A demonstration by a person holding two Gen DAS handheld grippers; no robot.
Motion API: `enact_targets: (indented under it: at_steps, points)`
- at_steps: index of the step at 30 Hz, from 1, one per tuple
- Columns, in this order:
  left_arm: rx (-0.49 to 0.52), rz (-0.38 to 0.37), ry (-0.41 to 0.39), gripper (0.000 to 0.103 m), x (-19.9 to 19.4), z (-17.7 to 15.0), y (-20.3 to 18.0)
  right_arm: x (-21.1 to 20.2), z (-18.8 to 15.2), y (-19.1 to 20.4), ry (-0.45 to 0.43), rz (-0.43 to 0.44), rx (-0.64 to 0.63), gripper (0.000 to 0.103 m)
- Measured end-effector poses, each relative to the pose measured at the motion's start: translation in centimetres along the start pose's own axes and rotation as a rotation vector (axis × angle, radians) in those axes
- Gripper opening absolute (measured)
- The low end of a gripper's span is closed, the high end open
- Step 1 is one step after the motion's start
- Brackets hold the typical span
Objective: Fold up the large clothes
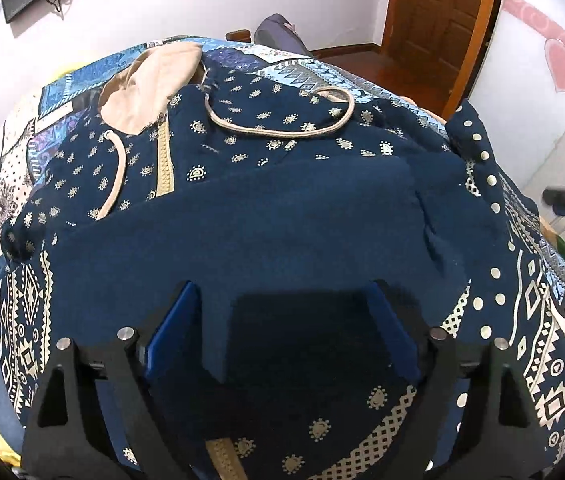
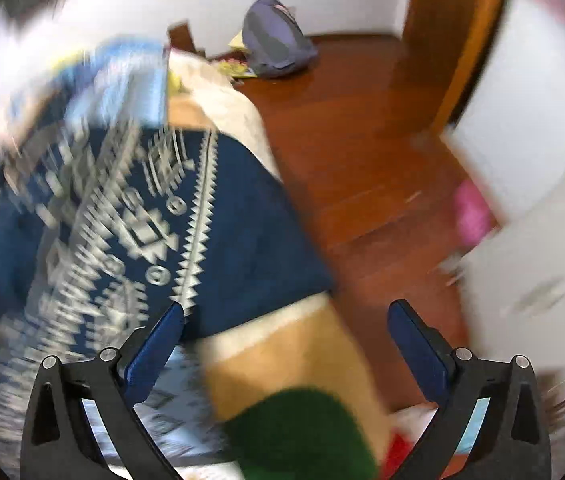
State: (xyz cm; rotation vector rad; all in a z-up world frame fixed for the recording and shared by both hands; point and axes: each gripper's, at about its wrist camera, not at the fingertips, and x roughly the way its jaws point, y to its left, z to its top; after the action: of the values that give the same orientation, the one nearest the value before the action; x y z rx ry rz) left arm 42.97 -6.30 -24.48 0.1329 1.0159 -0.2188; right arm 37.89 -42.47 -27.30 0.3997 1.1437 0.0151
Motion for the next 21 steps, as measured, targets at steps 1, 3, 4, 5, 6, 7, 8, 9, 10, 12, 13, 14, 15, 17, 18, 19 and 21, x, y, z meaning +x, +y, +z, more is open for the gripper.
enact_targets:
  at_steps: [1,3,4,5,6,7,8,9,10,12,13,14,15,17,18,19,21]
  points:
    - [-0.001,-0.001,-0.001,0.086,0.0,-0.1,0.0,0.0,0.1,-0.7,0.009,0.066,0.058,0.101]
    - [-0.005,-0.004,-0.003,0.086,-0.1,-0.1,0.0,0.8,0.4,-1.8,0.047,0.219,0.190,0.100]
    - [-0.009,-0.004,-0.004,0.086,-0.1,-0.1,0.1,1.5,0.3,-1.7,0.068,0.272,0.237,0.093]
    - [-0.012,-0.005,-0.004,0.086,-0.2,-0.1,0.2,2.5,0.4,-1.7,0.091,0.301,0.269,0.088]
    - [-0.017,-0.009,-0.006,0.086,-0.3,-0.1,0.3,3.2,0.5,-1.6,0.104,0.302,0.285,0.083]
    - [-0.021,-0.014,-0.007,0.086,-0.5,-0.2,0.5,4.1,0.5,-1.5,0.109,0.293,0.295,0.082]
    - [-0.024,-0.017,-0.009,0.086,-0.7,-0.4,0.5,4.9,0.6,-1.2,0.103,0.283,0.302,0.081]
    - [-0.028,-0.019,-0.012,0.086,-1.0,-0.5,0.7,5.4,0.7,-0.9,0.090,0.272,0.310,0.081]
    - [-0.030,-0.020,-0.013,0.086,-1.0,-0.6,0.9,5.6,0.9,-0.9,0.079,0.263,0.312,0.074]
    - [-0.037,-0.016,-0.020,0.086,-1.6,-0.8,1.2,5.8,1.6,-0.2,0.030,0.175,0.291,0.050]
    - [-0.040,-0.012,-0.024,0.086,-1.8,-0.9,1.5,6.2,2.2,0.0,0.027,0.150,0.266,0.038]
    - [-0.042,-0.007,-0.030,0.086,-2.1,-0.9,1.7,6.4,2.6,0.4,0.026,0.132,0.239,0.034]
    - [-0.042,0.001,-0.038,0.086,-2.5,-1.1,1.9,6.3,3.1,0.8,0.019,0.112,0.225,0.023]
    - [-0.038,0.017,-0.055,0.086,-3.3,-1.3,2.3,5.5,3.9,1.2,-0.004,0.073,0.196,0.009]
    - [-0.032,0.027,-0.068,0.086,-3.9,-1.4,2.5,4.6,4.1,1.2,-0.021,0.073,0.182,0.005]
    - [-0.030,0.033,-0.076,0.086,-4.3,-1.5,2.7,3.4,4.3,1.7,-0.052,0.076,0.163,0.005]
    - [-0.030,0.050,-0.104,0.086,-5.7,-1.9,3.4,0.1,4.8,3.5,-0.134,0.101,0.118,0.005]
